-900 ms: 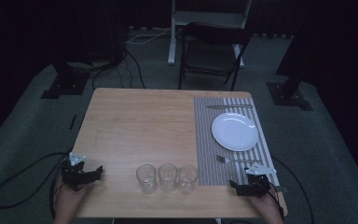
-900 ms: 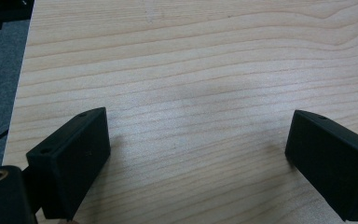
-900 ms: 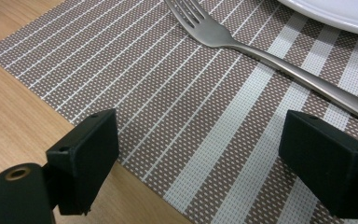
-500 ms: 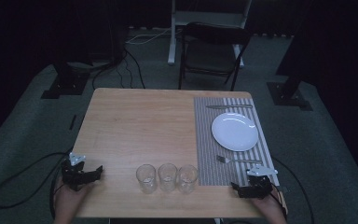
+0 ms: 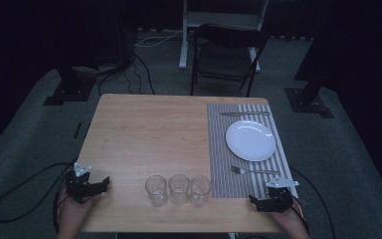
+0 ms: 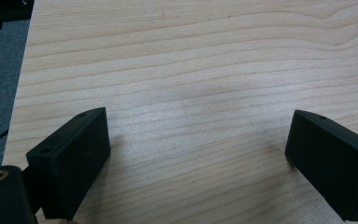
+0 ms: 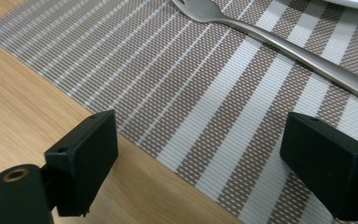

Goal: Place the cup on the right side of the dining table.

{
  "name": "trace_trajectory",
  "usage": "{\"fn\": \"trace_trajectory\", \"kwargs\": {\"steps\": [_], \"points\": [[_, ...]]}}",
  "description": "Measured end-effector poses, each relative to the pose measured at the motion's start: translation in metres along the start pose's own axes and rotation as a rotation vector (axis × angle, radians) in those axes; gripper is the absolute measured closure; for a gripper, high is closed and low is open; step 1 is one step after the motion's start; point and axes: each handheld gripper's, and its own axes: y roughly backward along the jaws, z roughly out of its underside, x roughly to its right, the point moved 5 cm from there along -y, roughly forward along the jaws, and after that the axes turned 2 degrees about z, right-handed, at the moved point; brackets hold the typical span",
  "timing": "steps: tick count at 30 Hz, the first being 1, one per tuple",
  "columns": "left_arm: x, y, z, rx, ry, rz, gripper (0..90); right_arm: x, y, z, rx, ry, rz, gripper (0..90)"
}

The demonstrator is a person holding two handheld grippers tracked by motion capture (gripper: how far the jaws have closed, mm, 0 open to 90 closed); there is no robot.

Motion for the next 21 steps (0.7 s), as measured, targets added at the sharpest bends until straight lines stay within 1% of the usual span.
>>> {"fn": "trace_trajectory", "kwargs": {"steps": [3,4,5,7,9,10,11,13,18,19,21], "points": [[0.000,0.000,0.000,0.000,0.000,0.000,6.9,-0.002,0.001,-0.001,0.005,-0.004,-0.015,11.7],[0.000,0.000,0.000,0.001,0.000,0.000,6.9,-0.002,0.000,-0.001,-0.001,0.003,-0.015,11.7],[0.000,0.000,0.000,0.000,0.000,0.000,6.9,-0.004,0.000,0.000,-0.008,0.022,0.006,11.7],[0.000,0.000,0.000,0.000,0.000,0.000,6.9,-0.005,0.000,-0.001,-0.013,0.028,0.004,11.7],[0.000,0.000,0.000,0.000,0.000,0.000,6.9,-0.006,0.001,-0.002,-0.003,0.022,-0.006,11.7],[0.000,0.000,0.000,0.000,0.000,0.000,6.9,-0.006,0.003,-0.003,0.005,0.027,0.000,11.8],[0.000,0.000,0.000,0.000,0.000,0.000,6.9,-0.007,0.005,-0.005,0.008,0.030,-0.003,13.1],[0.000,0.000,0.000,0.000,0.000,0.000,6.9,-0.008,0.007,-0.008,0.024,0.033,-0.001,13.1],[0.000,0.000,0.000,0.000,0.000,0.000,6.9,-0.010,0.012,-0.013,0.031,0.037,-0.013,13.0],[0.000,0.000,0.000,0.000,0.000,0.000,6.9,-0.010,0.013,-0.014,0.033,0.036,-0.024,13.0],[0.000,0.000,0.000,0.000,0.000,0.000,6.9,-0.009,0.015,-0.016,0.044,0.036,-0.026,13.0]]}}
